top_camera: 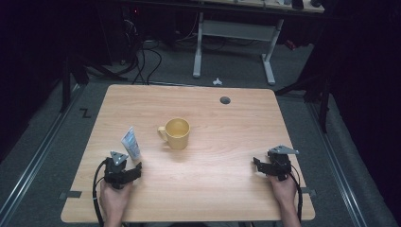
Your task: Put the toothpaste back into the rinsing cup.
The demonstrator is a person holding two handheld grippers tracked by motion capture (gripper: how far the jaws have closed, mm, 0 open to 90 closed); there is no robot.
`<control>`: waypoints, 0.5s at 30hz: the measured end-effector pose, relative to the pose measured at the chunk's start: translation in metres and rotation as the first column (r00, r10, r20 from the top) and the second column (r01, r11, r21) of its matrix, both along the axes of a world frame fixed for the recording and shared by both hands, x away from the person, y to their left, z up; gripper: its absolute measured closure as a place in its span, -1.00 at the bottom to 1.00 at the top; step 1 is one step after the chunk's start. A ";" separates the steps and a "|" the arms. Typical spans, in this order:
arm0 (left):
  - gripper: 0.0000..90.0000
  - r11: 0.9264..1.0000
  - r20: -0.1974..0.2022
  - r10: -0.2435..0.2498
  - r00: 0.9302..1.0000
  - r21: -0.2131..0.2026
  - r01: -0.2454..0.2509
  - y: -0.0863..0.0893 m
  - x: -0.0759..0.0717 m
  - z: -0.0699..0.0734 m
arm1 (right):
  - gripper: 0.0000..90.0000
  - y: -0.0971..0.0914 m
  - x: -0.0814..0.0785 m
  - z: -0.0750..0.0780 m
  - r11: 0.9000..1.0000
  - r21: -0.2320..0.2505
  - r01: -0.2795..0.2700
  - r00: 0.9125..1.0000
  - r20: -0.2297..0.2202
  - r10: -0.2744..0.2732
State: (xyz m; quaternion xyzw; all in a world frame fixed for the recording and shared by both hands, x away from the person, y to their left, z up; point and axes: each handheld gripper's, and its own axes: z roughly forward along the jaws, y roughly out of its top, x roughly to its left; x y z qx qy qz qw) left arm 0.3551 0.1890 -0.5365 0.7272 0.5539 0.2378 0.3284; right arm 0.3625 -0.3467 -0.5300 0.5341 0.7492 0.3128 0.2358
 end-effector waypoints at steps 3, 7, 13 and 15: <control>-0.39 1.000 0.000 0.006 1.000 0.000 -0.006 -0.001 0.000 0.000 | -0.34 0.000 0.000 0.000 1.000 0.000 0.000 1.000 0.000 0.000; -0.41 1.000 -0.002 0.000 1.000 0.000 0.000 -0.001 0.001 0.000 | -0.34 0.000 0.000 0.000 1.000 0.000 0.000 1.000 0.000 0.000; -0.43 1.000 -0.002 -0.009 1.000 0.003 0.009 -0.002 0.001 0.000 | -0.34 0.000 0.000 0.000 1.000 0.001 0.001 1.000 -0.001 -0.001; -0.40 1.000 0.000 -0.008 1.000 0.003 0.008 -0.002 0.000 0.000 | -0.34 0.000 0.000 0.000 1.000 0.001 0.002 1.000 -0.001 -0.002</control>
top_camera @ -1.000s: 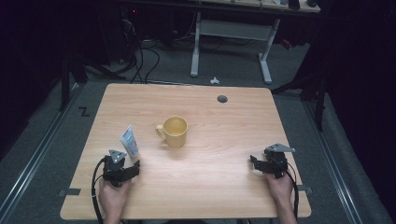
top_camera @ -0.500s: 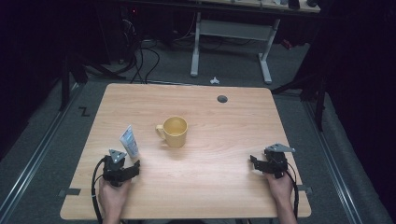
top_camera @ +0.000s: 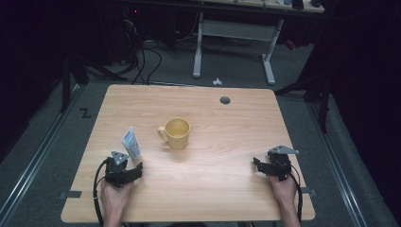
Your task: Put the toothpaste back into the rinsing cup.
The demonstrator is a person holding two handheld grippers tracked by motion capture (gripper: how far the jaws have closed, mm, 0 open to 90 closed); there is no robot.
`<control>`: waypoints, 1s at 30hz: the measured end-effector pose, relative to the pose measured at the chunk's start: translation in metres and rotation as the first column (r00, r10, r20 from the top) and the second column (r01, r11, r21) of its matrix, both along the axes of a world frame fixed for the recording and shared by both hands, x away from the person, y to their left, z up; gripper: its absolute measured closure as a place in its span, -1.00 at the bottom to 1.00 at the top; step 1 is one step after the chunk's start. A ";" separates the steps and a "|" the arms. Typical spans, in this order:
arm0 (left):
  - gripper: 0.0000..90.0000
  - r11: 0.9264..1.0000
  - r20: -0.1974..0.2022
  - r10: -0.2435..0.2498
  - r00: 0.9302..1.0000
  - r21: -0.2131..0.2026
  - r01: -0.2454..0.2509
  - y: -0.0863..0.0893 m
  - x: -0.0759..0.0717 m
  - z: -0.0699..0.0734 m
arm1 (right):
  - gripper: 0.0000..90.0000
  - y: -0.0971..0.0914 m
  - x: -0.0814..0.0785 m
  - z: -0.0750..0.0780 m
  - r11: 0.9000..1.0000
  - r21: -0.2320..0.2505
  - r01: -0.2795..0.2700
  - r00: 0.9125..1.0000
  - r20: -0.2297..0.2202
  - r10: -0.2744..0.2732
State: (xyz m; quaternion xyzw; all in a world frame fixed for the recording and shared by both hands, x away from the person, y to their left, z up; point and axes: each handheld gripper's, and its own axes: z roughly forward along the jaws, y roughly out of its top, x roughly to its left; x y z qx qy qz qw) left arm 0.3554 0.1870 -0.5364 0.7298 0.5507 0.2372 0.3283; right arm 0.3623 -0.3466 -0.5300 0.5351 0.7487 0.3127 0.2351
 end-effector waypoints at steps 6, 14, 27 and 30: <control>-0.33 0.999 0.026 -0.006 1.000 -0.044 0.007 0.000 -0.008 0.002 | -0.34 0.000 0.000 0.000 1.000 0.000 0.000 1.000 0.000 0.000; -0.30 0.999 0.051 0.003 0.999 -0.054 0.000 -0.001 -0.010 0.008 | -0.34 0.000 0.000 0.000 1.000 -0.001 0.001 1.000 0.002 -0.001; -0.25 0.997 0.070 0.004 0.998 -0.077 0.002 0.000 -0.004 0.022 | -0.34 0.000 0.000 0.000 1.000 -0.003 -0.004 1.000 0.002 0.004; -0.23 0.997 0.076 -0.004 0.997 -0.083 0.010 0.000 -0.002 0.026 | -0.34 0.000 0.000 0.000 1.000 -0.002 -0.003 1.000 0.002 0.003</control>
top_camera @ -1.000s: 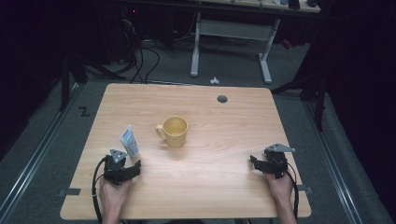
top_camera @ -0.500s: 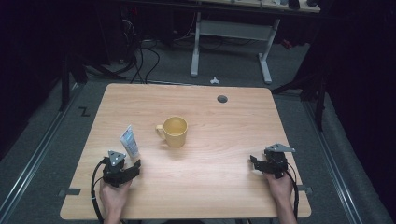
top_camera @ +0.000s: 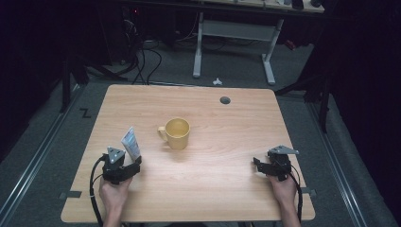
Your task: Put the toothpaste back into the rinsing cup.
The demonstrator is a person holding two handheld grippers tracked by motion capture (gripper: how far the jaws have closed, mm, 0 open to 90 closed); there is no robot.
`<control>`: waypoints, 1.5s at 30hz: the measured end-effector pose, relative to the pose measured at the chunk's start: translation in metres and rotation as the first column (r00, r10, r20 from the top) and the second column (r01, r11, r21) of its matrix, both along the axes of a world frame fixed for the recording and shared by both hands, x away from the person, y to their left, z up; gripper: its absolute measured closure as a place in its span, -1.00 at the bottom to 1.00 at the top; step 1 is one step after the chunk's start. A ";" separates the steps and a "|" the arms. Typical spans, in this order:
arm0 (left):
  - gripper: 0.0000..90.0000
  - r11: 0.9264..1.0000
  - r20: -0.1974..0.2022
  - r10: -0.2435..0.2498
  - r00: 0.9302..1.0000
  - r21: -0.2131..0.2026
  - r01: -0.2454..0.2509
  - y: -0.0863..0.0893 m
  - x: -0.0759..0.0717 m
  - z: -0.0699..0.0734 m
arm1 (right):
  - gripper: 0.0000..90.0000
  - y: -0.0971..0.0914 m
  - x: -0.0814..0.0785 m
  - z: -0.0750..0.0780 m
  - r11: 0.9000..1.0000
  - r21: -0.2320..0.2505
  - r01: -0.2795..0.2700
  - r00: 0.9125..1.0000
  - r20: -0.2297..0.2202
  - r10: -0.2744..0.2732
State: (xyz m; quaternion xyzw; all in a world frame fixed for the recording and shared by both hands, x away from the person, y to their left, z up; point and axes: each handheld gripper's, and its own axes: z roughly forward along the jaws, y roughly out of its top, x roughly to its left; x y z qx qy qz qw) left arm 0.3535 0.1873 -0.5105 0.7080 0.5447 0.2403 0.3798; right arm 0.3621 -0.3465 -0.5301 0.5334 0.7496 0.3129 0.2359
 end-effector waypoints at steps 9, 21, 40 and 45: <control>-0.17 1.000 0.031 -0.013 0.999 0.001 0.013 0.000 0.006 0.011 | -0.34 0.000 0.000 0.000 1.000 0.001 0.000 1.000 0.000 0.000; -0.12 1.000 0.057 0.004 0.998 0.004 -0.004 0.002 0.015 0.022 | -0.34 0.000 0.000 0.000 1.000 0.001 0.001 1.000 0.000 -0.001; 0.18 1.000 0.084 -0.005 0.996 -0.014 0.006 0.001 0.026 0.033 | -0.34 0.000 0.000 0.000 1.000 0.001 0.000 1.000 0.000 0.000; 0.31 1.000 0.092 -0.006 0.996 -0.022 0.008 0.001 0.027 0.033 | -0.34 0.000 0.000 0.000 1.000 0.001 0.000 1.000 -0.001 0.000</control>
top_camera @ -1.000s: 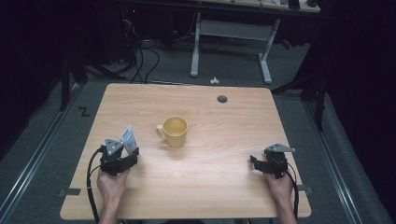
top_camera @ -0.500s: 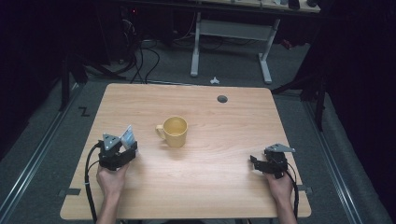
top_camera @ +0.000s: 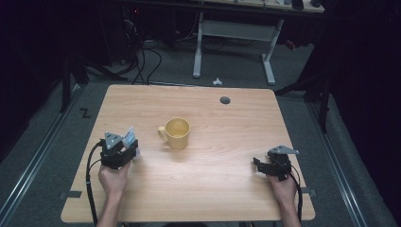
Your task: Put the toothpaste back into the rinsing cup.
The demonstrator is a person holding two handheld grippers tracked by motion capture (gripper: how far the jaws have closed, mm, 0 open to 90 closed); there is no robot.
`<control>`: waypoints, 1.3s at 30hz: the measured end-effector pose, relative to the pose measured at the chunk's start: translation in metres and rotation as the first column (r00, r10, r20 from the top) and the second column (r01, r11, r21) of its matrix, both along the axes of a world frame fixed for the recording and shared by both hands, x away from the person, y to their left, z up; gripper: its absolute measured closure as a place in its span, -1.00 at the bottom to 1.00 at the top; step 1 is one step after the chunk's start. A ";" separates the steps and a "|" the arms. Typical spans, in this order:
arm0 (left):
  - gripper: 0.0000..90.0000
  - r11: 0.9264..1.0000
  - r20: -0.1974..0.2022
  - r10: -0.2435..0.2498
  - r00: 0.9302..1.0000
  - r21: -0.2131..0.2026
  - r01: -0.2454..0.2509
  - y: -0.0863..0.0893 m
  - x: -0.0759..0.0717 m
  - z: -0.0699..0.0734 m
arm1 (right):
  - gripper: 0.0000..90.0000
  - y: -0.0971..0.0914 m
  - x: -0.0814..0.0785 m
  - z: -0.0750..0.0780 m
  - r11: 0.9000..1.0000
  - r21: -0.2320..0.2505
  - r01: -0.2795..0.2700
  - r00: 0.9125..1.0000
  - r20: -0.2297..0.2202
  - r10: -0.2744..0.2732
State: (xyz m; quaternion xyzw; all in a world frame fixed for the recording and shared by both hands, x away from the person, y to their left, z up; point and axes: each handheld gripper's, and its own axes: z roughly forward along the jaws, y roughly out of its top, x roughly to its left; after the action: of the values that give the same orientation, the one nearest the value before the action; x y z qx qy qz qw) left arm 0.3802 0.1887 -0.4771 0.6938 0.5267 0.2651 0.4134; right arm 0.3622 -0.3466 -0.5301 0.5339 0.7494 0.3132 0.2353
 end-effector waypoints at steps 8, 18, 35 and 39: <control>0.42 1.000 0.003 0.004 1.000 0.011 -0.004 0.000 -0.001 0.001 | -0.34 0.000 0.000 0.000 1.000 0.000 0.000 1.000 0.000 0.000; 0.49 0.998 0.007 -0.015 1.000 0.062 0.014 -0.003 0.001 0.003 | -0.34 0.000 0.001 0.000 1.000 0.001 -0.003 1.000 0.000 0.003; 0.51 0.996 0.029 -0.093 0.995 0.017 0.092 -0.016 -0.001 0.019 | -0.34 0.001 0.002 0.000 1.000 -0.001 -0.008 1.000 0.000 0.008; 0.51 0.994 0.027 -0.112 0.993 0.013 0.112 -0.018 0.000 0.022 | -0.34 0.001 0.002 0.000 1.000 -0.002 -0.010 1.000 0.000 0.010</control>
State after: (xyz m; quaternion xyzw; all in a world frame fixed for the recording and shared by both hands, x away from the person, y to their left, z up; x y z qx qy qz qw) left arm 0.3799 0.1706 -0.4556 0.7210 0.4796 0.2540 0.4308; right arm 0.3638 -0.3455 -0.5301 0.5299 0.7522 0.3138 0.2344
